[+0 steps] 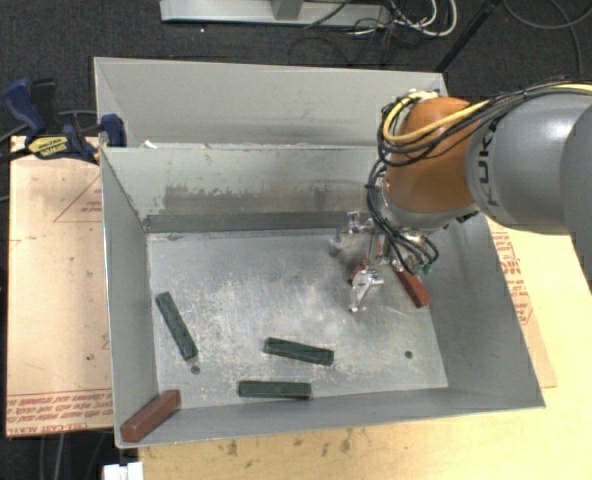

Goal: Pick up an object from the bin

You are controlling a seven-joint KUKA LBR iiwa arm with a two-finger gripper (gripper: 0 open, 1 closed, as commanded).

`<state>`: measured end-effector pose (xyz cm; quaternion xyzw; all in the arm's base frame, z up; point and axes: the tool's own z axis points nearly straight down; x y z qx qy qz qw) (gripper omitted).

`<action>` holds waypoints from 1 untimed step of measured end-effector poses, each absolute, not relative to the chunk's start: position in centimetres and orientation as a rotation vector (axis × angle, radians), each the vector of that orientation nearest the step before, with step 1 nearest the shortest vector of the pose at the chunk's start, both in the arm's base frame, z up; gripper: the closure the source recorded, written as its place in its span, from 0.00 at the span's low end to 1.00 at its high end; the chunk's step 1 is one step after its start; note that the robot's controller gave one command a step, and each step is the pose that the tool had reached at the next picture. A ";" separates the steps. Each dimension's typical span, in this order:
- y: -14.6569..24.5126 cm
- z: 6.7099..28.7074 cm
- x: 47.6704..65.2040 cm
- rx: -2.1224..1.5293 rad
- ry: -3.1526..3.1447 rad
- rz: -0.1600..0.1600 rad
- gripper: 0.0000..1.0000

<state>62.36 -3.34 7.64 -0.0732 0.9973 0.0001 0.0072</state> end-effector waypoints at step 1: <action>-3.4 7.8 62.4 -0.229 3.119 0.000 1.00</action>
Offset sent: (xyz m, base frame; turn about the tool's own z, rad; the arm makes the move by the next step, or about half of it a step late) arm 0.0000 0.0000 0.0000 0.0000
